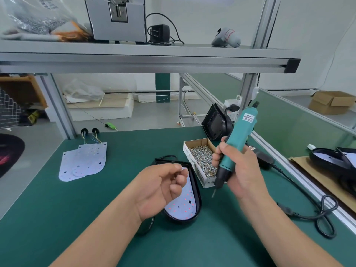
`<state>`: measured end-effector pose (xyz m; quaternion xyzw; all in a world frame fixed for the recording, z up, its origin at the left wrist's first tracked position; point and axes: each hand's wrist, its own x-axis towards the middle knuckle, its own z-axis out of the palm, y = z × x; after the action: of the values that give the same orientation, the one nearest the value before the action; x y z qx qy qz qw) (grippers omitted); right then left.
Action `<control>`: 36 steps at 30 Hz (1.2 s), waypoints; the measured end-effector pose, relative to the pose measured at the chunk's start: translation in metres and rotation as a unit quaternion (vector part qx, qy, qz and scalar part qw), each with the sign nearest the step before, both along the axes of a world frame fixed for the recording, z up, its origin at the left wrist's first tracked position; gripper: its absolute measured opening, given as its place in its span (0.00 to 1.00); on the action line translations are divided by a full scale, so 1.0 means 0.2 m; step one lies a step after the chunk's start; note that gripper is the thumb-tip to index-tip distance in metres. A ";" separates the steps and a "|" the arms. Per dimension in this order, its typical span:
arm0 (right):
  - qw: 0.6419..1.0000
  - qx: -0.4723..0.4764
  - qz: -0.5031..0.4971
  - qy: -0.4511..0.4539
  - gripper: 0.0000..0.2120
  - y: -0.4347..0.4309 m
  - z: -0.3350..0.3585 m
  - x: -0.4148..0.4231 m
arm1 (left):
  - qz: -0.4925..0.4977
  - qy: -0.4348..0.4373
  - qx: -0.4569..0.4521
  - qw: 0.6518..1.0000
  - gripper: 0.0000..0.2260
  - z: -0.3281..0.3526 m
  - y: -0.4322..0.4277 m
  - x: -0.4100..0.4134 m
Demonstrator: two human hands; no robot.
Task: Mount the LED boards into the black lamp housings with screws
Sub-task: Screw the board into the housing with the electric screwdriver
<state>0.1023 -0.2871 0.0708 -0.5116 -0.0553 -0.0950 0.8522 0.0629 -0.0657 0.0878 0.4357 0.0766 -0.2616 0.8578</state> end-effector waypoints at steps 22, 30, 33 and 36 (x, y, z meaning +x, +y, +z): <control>0.954 0.297 0.002 -0.049 0.03 0.26 0.16 -0.08 | 0.049 -0.088 0.057 0.993 0.07 -0.09 0.04 -0.19; 0.959 0.280 0.023 -0.050 0.02 0.28 0.14 -0.11 | 0.061 -0.080 0.062 0.993 0.07 -0.08 0.02 -0.20; 0.960 0.273 0.024 -0.050 0.02 0.29 0.14 -0.11 | 0.061 -0.081 0.062 0.993 0.07 -0.08 0.02 -0.21; 0.960 0.274 0.025 -0.046 0.02 0.29 0.14 -0.12 | 0.064 -0.080 0.058 0.993 0.06 -0.09 0.02 -0.21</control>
<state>0.0790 -0.2295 0.0988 -0.2523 -0.0789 -0.1088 0.9583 0.0216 -0.0613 0.0707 0.4983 0.0503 -0.1658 0.8495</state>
